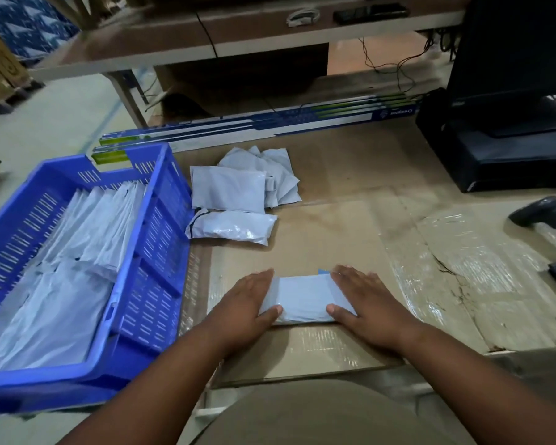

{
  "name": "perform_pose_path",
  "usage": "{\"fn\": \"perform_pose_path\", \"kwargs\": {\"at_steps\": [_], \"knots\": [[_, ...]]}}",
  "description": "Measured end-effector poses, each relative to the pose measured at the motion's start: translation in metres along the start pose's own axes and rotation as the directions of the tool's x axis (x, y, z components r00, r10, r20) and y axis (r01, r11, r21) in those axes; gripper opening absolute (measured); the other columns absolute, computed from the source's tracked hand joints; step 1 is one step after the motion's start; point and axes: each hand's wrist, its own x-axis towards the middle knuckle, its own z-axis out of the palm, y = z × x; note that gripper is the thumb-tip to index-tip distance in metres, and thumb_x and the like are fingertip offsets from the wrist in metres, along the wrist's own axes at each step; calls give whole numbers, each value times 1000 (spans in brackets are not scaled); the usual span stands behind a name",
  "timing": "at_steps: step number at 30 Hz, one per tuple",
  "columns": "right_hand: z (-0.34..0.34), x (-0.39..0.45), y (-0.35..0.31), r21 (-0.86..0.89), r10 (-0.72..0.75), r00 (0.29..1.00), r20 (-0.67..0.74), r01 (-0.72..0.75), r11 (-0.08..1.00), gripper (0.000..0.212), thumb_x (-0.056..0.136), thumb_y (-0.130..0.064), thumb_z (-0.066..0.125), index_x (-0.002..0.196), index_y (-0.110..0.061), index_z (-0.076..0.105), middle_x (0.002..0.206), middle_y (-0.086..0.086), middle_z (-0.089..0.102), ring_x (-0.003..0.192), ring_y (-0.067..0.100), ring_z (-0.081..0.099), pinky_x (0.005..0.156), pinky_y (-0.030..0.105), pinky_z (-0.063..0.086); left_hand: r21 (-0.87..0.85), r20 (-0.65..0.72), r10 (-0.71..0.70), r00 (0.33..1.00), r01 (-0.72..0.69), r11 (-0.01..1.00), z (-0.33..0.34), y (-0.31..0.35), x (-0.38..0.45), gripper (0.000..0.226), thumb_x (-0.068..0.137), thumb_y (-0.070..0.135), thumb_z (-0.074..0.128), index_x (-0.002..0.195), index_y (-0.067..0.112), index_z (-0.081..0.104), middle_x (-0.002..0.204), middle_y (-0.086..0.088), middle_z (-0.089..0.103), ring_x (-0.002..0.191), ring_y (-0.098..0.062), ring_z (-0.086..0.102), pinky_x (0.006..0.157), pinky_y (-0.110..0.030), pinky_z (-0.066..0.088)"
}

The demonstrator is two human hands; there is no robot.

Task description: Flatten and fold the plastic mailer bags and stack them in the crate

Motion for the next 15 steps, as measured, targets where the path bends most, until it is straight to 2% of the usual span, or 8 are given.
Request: {"fn": "perform_pose_path", "kwargs": {"at_steps": [2, 4, 6, 8, 10, 12, 15], "knots": [[-15, 8, -1, -21, -18, 1000, 11, 19, 1000, 95, 88, -84, 38, 166, -37, 12, 170, -9, 28, 157, 14, 22, 130, 48, 12, 50, 36, -30, 999, 28, 998, -19, 11, 9, 97, 96, 53, 64, 169, 35, 3, 167, 0, 37, 153, -22, 31, 122, -39, 33], [-32, 21, -6, -49, -32, 997, 72, 35, 998, 102, 82, -80, 53, 166, -40, 10, 162, -8, 38, 150, 20, 33, 128, 49, 17, 142, 58, -95, 994, 86, 986, -33, 21, 20, 106, 86, 55, 73, 168, 35, 9, 160, 1, 44, 147, -24, 37, 116, -48, 39], [-48, 38, -13, -123, -61, 987, 148, 80, 989, 110, 72, -80, 56, 165, -40, 12, 154, -4, 41, 142, 25, 37, 124, 48, 24, 224, 89, -158, 983, 135, 965, -43, 29, 29, 104, 74, 63, 81, 161, 33, 33, 146, 3, 50, 137, -24, 44, 110, -49, 44], [-61, 54, -21, -189, -116, 973, 202, 155, 970, 107, 65, -81, 53, 161, -41, 25, 145, -2, 41, 133, 25, 39, 117, 45, 32, 276, 109, -176, 978, 140, 951, -52, 32, 35, 78, 67, 67, 84, 134, 33, 60, 122, 6, 53, 121, -21, 52, 99, -43, 49], [-72, 69, -31, -194, -163, 960, 228, 209, 959, 84, 70, -73, 61, 146, -43, 44, 135, -4, 49, 125, 23, 45, 109, 42, 39, 269, 100, -200, 975, 167, 949, -64, 36, 36, 53, 70, 62, 85, 109, 30, 68, 106, 9, 53, 105, -18, 57, 89, -38, 52], [-85, 85, -42, -148, -211, 950, 228, 248, 957, 59, 79, -59, 72, 132, -39, 56, 128, -7, 58, 121, 21, 54, 100, 40, 46, 252, 54, -227, 972, 207, 945, -80, 39, 32, 35, 76, 51, 85, 94, 27, 67, 98, 9, 58, 93, -16, 59, 80, -36, 53], [-112, 111, -67, -105, -349, 918, 189, 373, 922, 35, 86, -49, 77, 115, -35, 62, 115, -11, 59, 112, 19, 58, 91, 37, 48, 261, -17, -304, 952, 298, 918, -115, 44, 14, 26, 80, 43, 84, 87, 27, 65, 91, 7, 65, 87, -16, 62, 73, -32, 51]]}}
